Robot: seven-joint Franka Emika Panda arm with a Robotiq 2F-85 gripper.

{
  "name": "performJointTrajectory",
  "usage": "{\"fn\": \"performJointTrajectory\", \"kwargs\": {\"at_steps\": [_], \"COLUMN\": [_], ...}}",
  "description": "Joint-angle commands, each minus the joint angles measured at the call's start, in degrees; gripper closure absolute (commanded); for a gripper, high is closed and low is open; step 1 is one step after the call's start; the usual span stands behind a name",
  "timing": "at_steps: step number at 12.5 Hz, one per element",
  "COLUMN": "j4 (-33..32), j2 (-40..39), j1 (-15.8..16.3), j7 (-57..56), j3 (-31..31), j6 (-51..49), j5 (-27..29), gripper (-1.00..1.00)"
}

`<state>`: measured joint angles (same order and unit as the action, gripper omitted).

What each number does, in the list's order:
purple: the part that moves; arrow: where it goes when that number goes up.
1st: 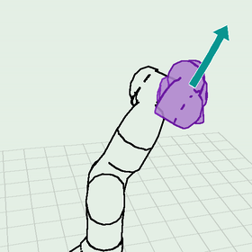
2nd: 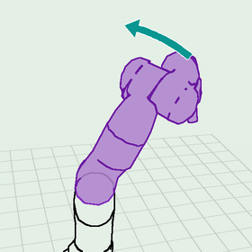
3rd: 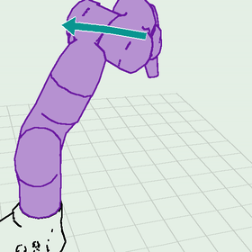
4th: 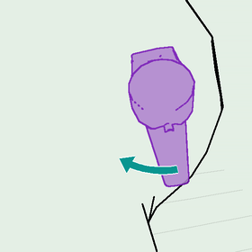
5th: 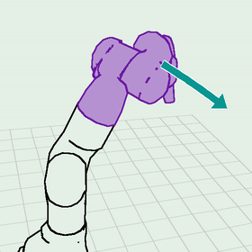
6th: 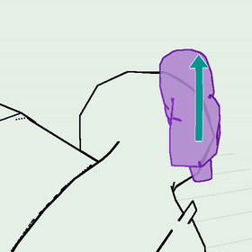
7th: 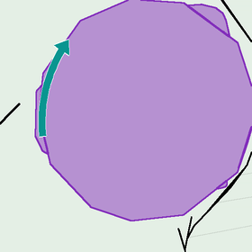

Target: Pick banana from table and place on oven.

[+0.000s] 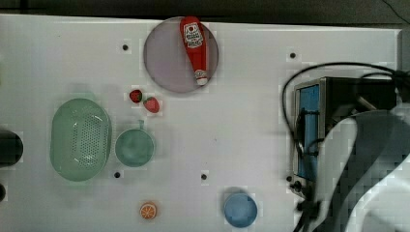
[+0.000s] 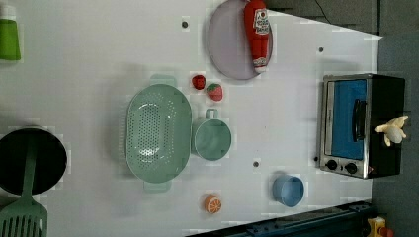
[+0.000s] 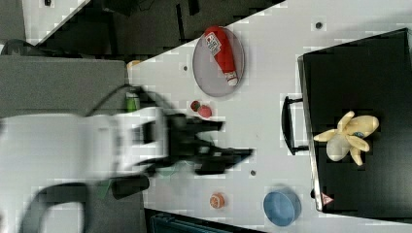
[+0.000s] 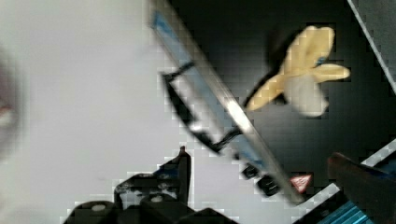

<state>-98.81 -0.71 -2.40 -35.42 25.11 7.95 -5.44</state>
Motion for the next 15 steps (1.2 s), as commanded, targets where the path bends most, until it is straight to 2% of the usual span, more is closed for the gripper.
{"fn": "performJointTrajectory", "kwargs": {"at_steps": [1, 5, 6, 15], "j4": [0.4, -1.5, -2.4, -8.9], "j2": [3.7, 4.6, 4.9, 11.1], "j1": [4.0, 4.2, 4.2, 4.2], "j7": [21.6, 45.9, 48.2, 48.1], "j3": [-8.1, -19.1, -20.6, -21.6], "j6": [-2.2, -2.2, -2.2, -2.3], "j5": [0.9, 0.9, 1.2, 3.0], "gripper": [-1.00, -1.00, -1.00, -1.00]}}
